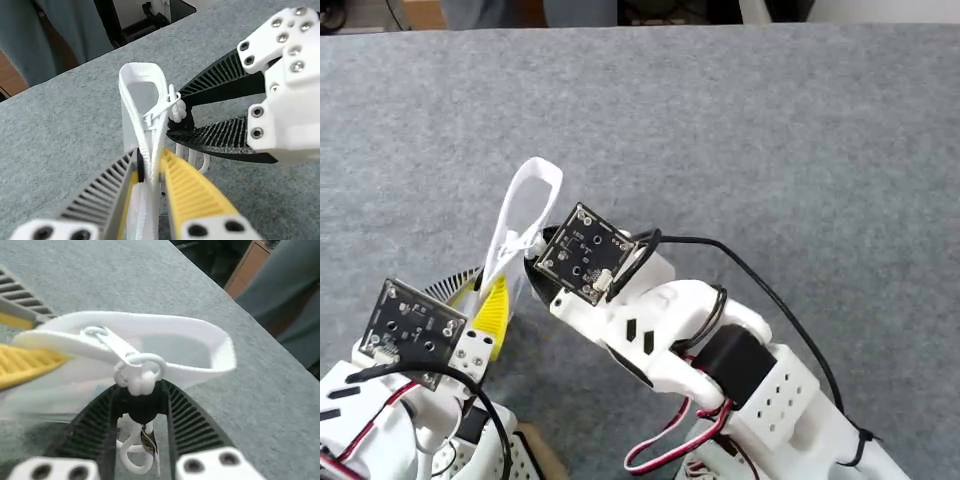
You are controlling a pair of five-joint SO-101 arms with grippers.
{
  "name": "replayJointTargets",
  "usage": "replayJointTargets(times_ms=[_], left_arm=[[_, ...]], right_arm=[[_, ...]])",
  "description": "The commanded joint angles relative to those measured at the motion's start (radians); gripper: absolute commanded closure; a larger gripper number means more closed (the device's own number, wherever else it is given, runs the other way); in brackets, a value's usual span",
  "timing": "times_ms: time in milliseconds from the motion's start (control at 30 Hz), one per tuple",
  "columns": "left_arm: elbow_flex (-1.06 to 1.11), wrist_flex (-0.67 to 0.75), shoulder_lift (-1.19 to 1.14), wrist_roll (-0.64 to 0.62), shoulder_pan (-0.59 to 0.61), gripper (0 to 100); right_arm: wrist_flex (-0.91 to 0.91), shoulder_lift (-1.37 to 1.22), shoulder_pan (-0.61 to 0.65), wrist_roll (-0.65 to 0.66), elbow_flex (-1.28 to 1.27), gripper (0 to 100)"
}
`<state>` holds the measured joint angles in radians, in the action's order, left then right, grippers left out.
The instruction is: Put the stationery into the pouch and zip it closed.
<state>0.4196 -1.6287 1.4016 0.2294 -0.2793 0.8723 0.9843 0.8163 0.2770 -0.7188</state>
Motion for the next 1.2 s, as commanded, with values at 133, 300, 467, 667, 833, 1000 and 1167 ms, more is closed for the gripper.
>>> replayJointTargets(times_ms=[133, 300, 467, 667, 833, 1000, 1167], left_arm=[[-0.205, -0.130, -0.014, 0.003, -0.012, 97], [-0.239, -0.132, -0.014, 0.003, -0.012, 97], [-0.275, -0.132, -0.012, -0.005, -0.013, 97], [-0.367, -0.135, -0.012, -0.055, -0.073, 97], [-0.366, -0.135, -0.012, -0.061, -0.087, 97], [-0.366, -0.135, -0.012, -0.061, -0.088, 97], [-0.344, -0.130, -0.014, -0.061, -0.087, 97]], right_arm=[[-0.104, 0.012, -0.213, 0.137, 0.053, 98.6], [-0.135, 0.004, -0.256, 0.267, 0.031, 98.6], [-0.196, 0.004, -0.334, 0.344, -0.042, 98.6], [-0.307, 0.004, -0.470, 0.446, -0.150, 98.6], [-0.316, 0.004, -0.523, 0.460, -0.170, 98.6], [-0.318, 0.004, -0.620, 0.466, -0.170, 98.6], [-0.307, 0.013, -0.637, 0.457, -0.170, 98.6]])
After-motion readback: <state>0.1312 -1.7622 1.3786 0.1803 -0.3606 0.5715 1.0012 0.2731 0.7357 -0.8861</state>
